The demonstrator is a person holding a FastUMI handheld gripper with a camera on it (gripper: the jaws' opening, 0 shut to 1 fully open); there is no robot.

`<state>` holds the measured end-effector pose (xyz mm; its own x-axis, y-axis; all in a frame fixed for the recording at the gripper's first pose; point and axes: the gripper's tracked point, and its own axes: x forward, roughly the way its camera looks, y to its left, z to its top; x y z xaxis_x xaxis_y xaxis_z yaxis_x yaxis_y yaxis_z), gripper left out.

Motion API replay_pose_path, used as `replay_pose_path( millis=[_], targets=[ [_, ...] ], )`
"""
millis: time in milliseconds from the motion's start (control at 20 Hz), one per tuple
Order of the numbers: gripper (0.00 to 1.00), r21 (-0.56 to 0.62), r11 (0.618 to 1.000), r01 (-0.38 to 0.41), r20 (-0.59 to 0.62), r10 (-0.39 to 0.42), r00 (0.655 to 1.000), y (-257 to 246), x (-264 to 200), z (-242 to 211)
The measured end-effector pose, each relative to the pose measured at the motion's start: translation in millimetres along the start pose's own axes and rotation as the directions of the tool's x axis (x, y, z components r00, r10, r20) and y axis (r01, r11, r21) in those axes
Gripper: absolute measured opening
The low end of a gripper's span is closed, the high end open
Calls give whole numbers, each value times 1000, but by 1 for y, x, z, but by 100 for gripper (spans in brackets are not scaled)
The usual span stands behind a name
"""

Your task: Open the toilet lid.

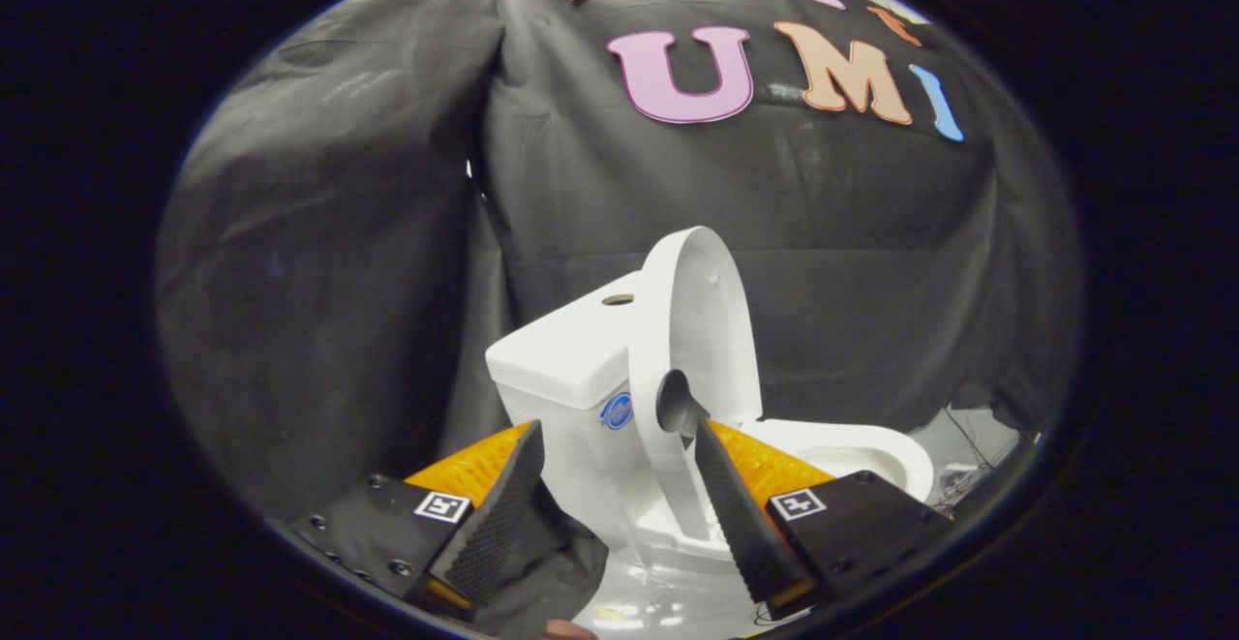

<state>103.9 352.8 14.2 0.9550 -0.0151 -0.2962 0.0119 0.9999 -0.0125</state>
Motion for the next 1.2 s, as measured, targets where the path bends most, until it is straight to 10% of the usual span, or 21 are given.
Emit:
replay_pose_path(
  millis=[550,1200],
  targets=[
    [97,-12,999,-51,95,52,994,-50,-67,11],
    [97,-126,992,32,135,-14,991,-228,-106,17]
  ],
)
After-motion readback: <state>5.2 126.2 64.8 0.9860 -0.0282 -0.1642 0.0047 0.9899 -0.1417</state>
